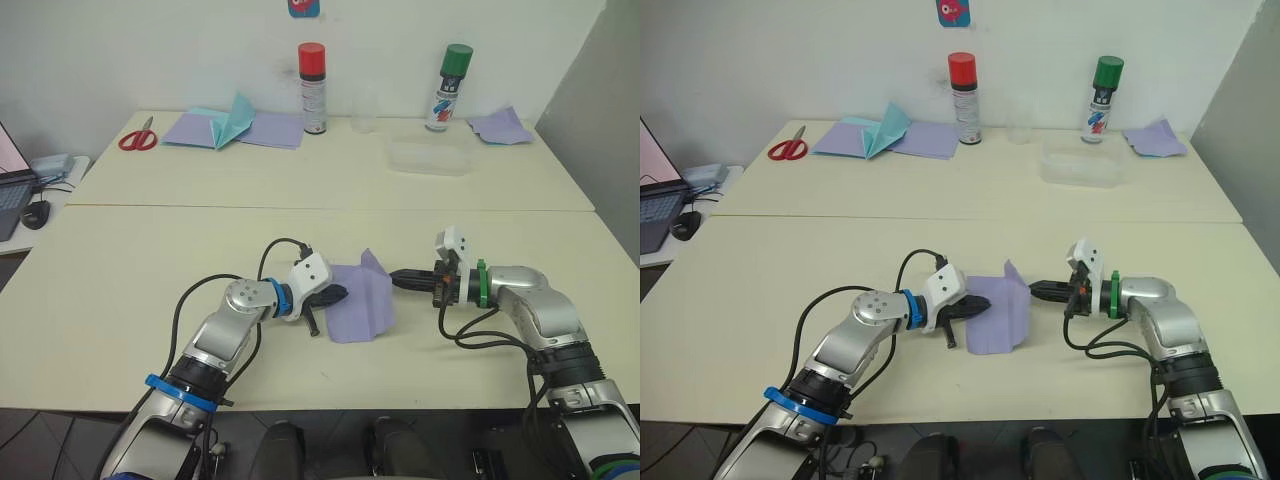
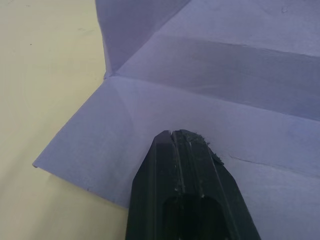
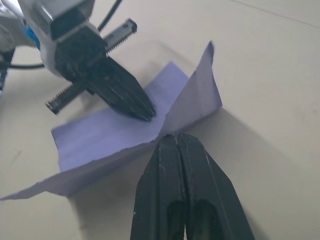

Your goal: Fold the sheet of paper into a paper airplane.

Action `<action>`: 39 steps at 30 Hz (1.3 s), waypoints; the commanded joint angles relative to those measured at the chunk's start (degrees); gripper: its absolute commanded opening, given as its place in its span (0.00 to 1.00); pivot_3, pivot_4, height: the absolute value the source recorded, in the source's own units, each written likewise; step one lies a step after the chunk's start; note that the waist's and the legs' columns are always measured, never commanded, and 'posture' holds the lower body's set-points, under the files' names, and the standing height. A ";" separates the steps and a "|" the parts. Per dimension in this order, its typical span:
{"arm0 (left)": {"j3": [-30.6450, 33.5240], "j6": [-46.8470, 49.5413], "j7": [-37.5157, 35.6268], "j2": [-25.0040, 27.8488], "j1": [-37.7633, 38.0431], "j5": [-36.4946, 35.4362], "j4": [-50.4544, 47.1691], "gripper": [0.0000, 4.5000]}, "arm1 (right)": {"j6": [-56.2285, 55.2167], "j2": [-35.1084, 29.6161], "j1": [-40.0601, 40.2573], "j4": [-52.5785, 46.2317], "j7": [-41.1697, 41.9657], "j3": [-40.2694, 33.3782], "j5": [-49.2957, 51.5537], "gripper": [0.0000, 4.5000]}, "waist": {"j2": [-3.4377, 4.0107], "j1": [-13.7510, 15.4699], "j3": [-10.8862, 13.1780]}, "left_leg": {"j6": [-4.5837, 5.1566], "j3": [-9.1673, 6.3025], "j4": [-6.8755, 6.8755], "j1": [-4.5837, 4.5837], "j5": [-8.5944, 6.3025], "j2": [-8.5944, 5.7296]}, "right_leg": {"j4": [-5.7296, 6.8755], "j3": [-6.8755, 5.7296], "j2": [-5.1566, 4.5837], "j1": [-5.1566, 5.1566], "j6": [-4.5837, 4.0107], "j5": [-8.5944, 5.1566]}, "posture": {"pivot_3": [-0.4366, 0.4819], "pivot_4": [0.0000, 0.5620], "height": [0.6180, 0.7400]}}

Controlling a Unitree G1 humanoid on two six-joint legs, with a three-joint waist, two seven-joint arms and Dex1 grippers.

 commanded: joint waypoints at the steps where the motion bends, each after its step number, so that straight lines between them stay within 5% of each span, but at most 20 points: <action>1: -2.28 0.81 -0.52 -0.25 0.36 2.06 2.22 0.00 | 1.59 1.36 -0.45 -3.36 -1.76 -0.70 1.66 0.01 | 0.00 0.03 0.00 | 0.00 0.00 0.00 0.00 0.00 0.00 | 0.00 0.00 0.00 0.00 0.00 0.00 | 0.48 0.27 1.00; 27: 0.72 2.29 -0.54 3.45 1.39 2.13 2.63 0.00 | -10.67 9.49 -0.70 8.97 -8.32 11.67 -13.70 0.01 | -0.03 -0.52 -0.26 | 0.00 0.04 0.00 0.20 0.00 0.21 | 0.02 0.08 0.23 0.03 0.00 0.00 | 0.48 0.27 1.00; 39: 10.53 8.75 -1.42 11.51 6.28 -4.68 -11.92 0.00 | -12.28 9.16 -1.66 10.49 -7.76 13.55 -16.52 0.01 | -0.04 -1.52 -0.27 | 0.01 0.00 -0.36 1.06 0.01 0.28 | 0.00 0.13 0.24 0.72 -0.29 -0.16 | 0.48 0.27 1.00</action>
